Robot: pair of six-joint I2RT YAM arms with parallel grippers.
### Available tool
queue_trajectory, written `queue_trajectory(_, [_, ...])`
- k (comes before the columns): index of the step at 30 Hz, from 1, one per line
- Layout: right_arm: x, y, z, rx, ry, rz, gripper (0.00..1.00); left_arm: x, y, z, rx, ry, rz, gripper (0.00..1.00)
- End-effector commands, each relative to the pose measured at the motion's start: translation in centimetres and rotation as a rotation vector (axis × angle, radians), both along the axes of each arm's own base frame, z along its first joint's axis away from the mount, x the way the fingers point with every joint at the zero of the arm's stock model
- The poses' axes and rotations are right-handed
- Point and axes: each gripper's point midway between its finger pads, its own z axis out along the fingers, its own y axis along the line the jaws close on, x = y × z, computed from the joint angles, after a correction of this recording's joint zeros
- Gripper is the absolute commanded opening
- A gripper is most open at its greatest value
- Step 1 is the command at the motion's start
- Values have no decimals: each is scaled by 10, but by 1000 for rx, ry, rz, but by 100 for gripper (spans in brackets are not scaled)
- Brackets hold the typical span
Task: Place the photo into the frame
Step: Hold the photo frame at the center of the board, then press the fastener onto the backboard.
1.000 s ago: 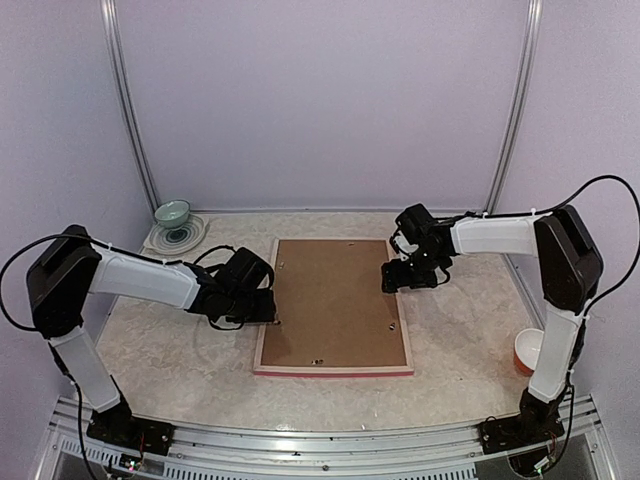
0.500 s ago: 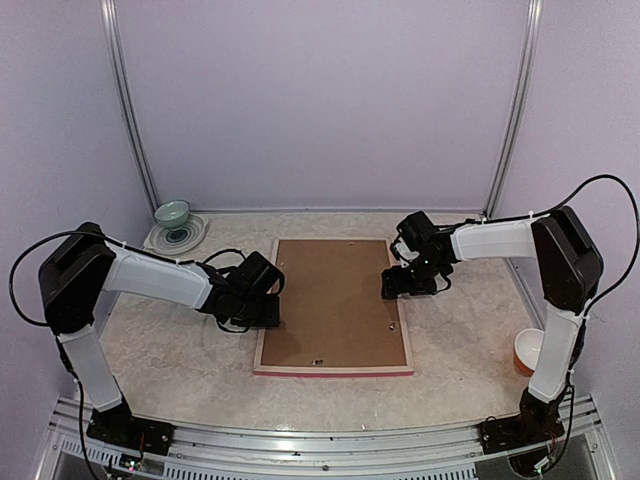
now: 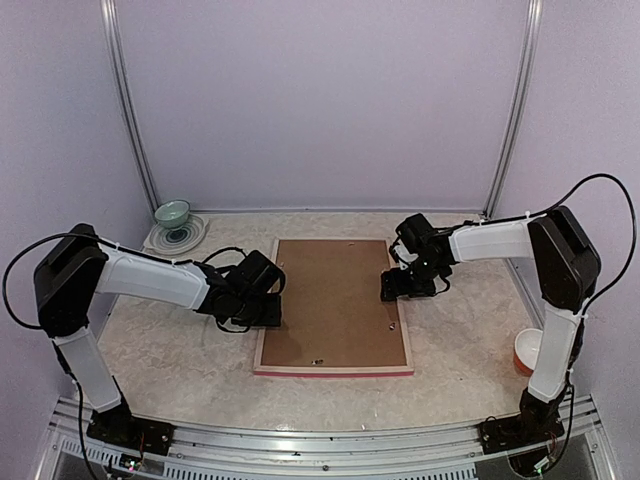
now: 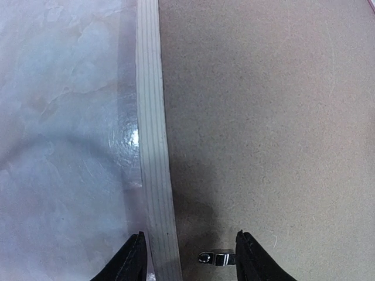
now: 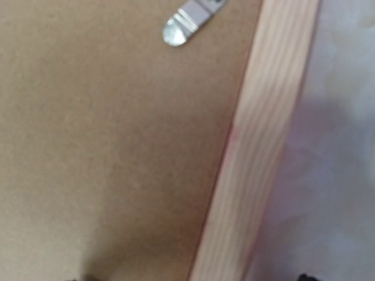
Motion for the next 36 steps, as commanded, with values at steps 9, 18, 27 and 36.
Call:
queue_trajectory(9, [-5,0,-9,6,19,-3,80,-15,-5,-13,8,39,-12,52])
queue_trajectory(18, [-5,-1,-9,4,20,-5,80,-21,0,-21,23,56,-8,51])
queue_trajectory(27, [-7,-1,-13,7,28,-4,80,-25,2,-26,36,68,-10,50])
queue_trajectory(36, [-6,0,-11,10,25,-5,80,-30,8,-29,40,76,-4,47])
